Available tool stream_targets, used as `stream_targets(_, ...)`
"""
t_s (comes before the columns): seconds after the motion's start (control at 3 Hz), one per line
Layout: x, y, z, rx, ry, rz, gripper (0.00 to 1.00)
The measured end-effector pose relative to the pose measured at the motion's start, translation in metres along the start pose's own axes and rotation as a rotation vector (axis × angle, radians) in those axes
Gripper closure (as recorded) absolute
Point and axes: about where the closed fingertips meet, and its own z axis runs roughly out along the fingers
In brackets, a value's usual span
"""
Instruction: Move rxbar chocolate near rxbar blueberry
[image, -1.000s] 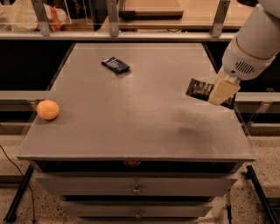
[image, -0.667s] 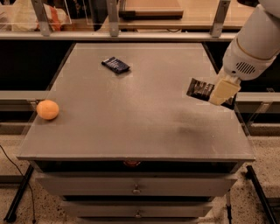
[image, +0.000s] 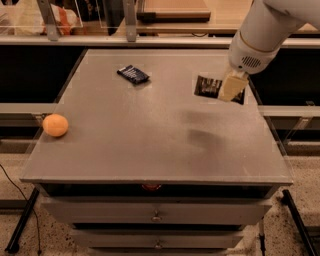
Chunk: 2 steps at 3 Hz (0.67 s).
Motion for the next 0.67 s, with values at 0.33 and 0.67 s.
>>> stream_targets(0.33, -0.047, -0.03, 0.013, 0.01, -0.054, -0.099, 1.0)
stream_targets(0.67, -0.094, -0.051, 0.026, 0.007, -0.108, -0.183, 1.0)
